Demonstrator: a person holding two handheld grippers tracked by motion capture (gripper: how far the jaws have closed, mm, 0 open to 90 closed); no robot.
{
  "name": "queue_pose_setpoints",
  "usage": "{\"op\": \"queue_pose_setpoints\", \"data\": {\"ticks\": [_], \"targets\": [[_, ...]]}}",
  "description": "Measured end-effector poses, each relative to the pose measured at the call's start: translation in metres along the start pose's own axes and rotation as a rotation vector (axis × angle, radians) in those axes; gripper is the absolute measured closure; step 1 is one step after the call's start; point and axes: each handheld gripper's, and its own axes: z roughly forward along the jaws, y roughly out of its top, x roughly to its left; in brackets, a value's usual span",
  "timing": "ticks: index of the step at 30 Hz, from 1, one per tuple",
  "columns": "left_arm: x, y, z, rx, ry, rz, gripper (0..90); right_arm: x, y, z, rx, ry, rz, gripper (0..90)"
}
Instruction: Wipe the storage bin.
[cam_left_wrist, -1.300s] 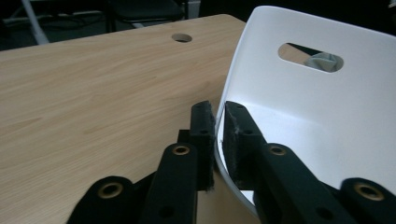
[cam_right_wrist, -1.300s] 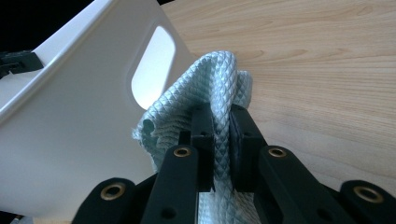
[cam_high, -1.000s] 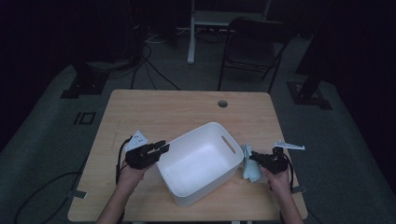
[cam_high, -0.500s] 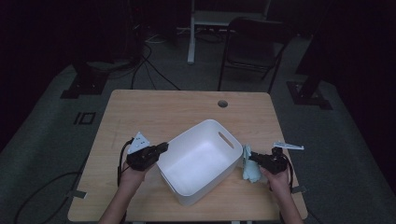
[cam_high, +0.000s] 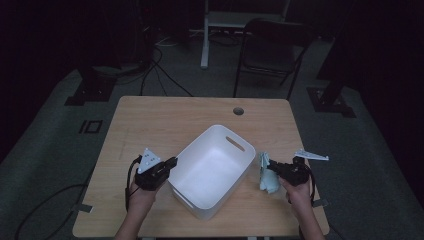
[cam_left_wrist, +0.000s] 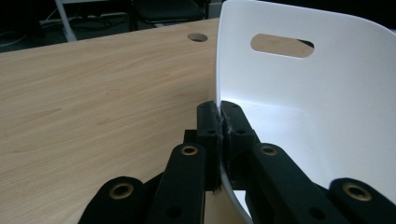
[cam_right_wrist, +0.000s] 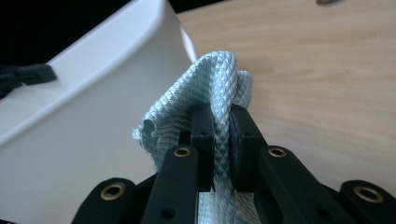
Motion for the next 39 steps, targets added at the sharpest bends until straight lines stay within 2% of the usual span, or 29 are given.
{"op": "queue_pose_setpoints", "data": {"ticks": [3,6,10,18,26,39], "targets": [[0.0,-0.001,0.0,-0.008,-0.004,-0.003,87.5,0.013,0.006,-0.001,-0.031,0.026,-0.026,82.4],[0.001,-0.001,0.0,-0.003,-0.013,0.017,87.5,0.023,0.01,0.003,-0.031,0.031,-0.064,82.4],[0.003,0.0,0.001,0.004,-0.03,0.033,87.1,0.029,0.011,0.012,-0.02,0.002,-0.096,82.4],[0.003,0.0,0.001,0.0,-0.039,0.04,86.8,0.029,0.008,0.018,-0.005,-0.03,-0.082,82.4],[0.003,0.0,0.002,0.004,-0.031,0.05,86.6,0.022,0.003,0.025,0.018,-0.033,-0.059,82.4],[0.001,-0.001,0.003,-0.002,-0.02,0.044,86.6,0.008,-0.01,0.038,0.078,-0.036,-0.015,82.4]]}}
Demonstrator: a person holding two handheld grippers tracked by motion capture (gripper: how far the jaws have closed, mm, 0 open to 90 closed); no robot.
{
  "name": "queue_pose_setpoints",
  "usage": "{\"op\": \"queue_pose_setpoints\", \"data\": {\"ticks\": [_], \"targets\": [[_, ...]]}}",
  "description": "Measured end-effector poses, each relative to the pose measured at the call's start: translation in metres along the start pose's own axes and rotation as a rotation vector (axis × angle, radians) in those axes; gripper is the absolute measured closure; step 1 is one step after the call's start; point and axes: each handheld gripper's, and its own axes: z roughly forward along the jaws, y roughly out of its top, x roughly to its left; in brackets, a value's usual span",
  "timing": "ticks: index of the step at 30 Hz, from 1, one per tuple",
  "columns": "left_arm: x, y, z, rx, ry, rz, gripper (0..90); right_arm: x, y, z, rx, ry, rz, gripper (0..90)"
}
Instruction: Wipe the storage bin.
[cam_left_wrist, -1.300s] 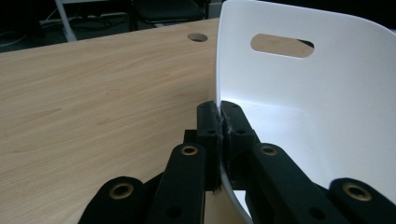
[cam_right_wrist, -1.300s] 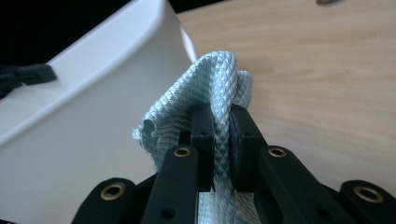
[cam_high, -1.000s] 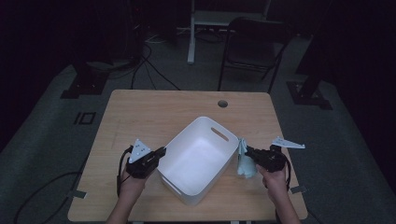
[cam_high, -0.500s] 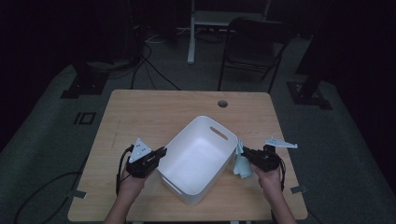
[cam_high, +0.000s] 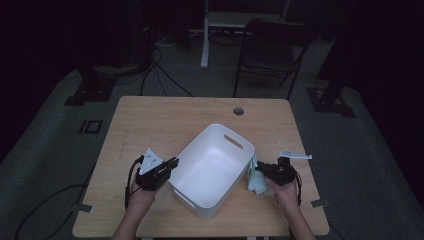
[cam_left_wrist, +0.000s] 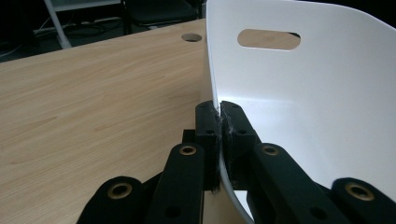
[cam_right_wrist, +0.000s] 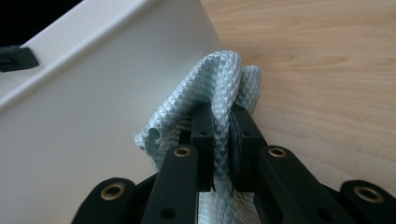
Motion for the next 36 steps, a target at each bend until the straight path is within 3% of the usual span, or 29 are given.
{"op": "queue_pose_setpoints", "data": {"ticks": [13,17,22,28,30,32,36], "targets": [[-0.001,0.0,0.001,0.004,0.014,-0.002,86.2,-0.011,-0.013,0.019,0.1,-0.031,0.035,82.4],[-0.005,0.0,0.002,0.007,0.051,-0.02,86.7,-0.011,-0.012,0.017,0.111,-0.04,0.027,82.4],[-0.004,0.0,0.002,0.009,0.043,-0.026,86.6,0.001,-0.005,-0.004,0.06,-0.041,-0.009,82.4],[-0.004,0.0,0.002,0.01,0.041,-0.012,86.6,0.028,0.014,-0.034,-0.068,0.022,-0.074,82.4],[-0.004,0.0,0.002,0.009,0.036,-0.009,86.4,0.036,0.017,-0.036,-0.084,0.031,-0.099,82.4],[-0.004,0.0,0.002,0.008,0.031,-0.004,86.5,0.042,0.017,-0.029,-0.065,0.001,-0.141,82.4],[-0.004,0.0,0.002,0.009,0.027,0.008,86.3,0.04,0.014,-0.018,-0.049,0.001,-0.127,82.3]]}}
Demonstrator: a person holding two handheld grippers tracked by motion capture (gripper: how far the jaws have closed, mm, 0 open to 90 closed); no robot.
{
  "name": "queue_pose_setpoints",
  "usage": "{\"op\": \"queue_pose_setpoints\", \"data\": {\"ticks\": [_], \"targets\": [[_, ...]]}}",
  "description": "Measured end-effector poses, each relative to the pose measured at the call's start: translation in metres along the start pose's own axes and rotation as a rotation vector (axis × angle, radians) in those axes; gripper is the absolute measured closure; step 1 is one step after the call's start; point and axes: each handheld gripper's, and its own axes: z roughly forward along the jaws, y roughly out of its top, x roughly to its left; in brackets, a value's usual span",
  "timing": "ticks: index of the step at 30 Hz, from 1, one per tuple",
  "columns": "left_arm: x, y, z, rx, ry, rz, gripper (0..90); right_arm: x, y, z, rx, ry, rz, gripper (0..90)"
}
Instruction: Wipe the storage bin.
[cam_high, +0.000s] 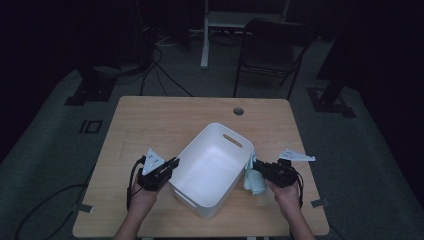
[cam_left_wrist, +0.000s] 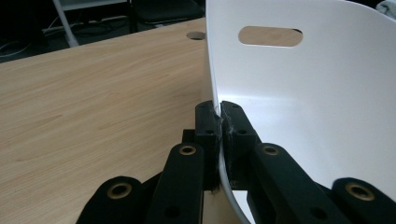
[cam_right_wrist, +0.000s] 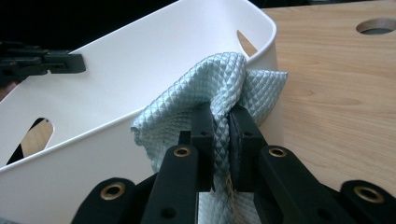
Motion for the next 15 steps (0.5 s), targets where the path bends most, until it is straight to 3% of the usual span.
{"op": "queue_pose_setpoints", "data": {"ticks": [15], "targets": [[-0.001,0.0,0.0,0.002,-0.004,0.017,85.0,-0.016,-0.014,0.02,0.069,-0.027,0.04,82.3]]}}
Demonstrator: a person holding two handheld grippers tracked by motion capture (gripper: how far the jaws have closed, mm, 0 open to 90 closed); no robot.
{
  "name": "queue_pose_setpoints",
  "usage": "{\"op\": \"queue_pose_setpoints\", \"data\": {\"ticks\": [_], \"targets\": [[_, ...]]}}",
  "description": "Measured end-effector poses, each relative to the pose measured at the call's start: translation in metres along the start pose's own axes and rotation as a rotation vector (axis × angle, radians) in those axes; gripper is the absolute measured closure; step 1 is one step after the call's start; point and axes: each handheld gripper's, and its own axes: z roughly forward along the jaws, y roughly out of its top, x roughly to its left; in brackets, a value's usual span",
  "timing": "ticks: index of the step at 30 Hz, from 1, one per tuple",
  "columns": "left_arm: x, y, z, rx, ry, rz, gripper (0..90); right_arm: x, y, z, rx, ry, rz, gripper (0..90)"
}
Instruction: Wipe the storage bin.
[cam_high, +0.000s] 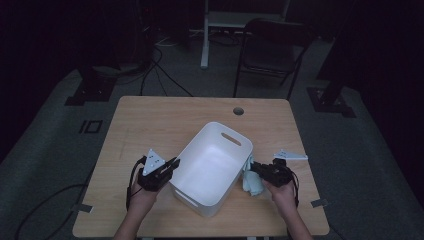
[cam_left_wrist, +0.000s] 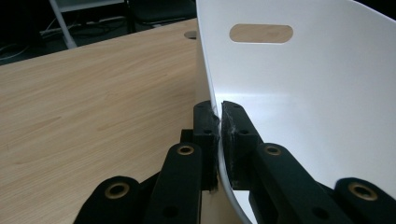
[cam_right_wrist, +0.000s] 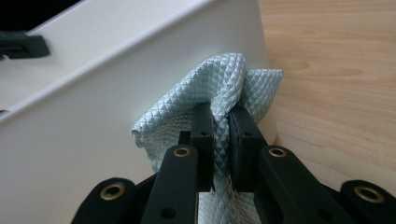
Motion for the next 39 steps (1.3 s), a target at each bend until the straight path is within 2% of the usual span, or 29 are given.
{"op": "queue_pose_setpoints", "data": {"ticks": [5,14,19,22,27,29,32,35,37,39], "targets": [[0.0,0.0,0.0,0.0,0.003,-0.001,84.7,-0.005,-0.003,0.007,0.023,-0.011,0.011,82.3],[-0.001,0.0,0.001,-0.003,0.007,-0.008,84.7,-0.023,-0.018,0.027,0.108,-0.042,0.048,82.2],[-0.001,0.0,0.001,-0.002,0.012,-0.01,84.7,-0.028,-0.021,0.031,0.12,-0.038,0.073,82.2],[-0.002,0.0,0.001,0.0,0.018,-0.008,84.8,-0.023,-0.018,0.027,0.123,-0.034,0.06,82.3],[-0.003,0.0,0.001,0.002,0.019,-0.006,84.7,-0.007,-0.009,0.015,0.088,-0.003,0.006,82.4],[-0.003,0.0,0.001,0.002,0.02,-0.005,84.7,0.002,-0.004,0.008,0.062,0.018,-0.031,82.4],[-0.004,0.0,0.001,0.002,0.023,-0.004,84.7,0.011,0.004,-0.006,0.0,0.077,-0.044,82.5],[-0.005,0.0,0.001,0.003,0.023,-0.003,84.8,0.02,0.011,-0.017,-0.046,0.114,-0.06,82.4],[-0.005,0.0,0.001,0.002,0.022,-0.004,84.8,0.025,0.013,-0.018,-0.038,0.08,-0.094,82.4],[-0.005,0.0,0.001,0.002,0.019,-0.007,84.8,0.025,0.011,-0.016,-0.041,0.076,-0.083,82.3]]}}
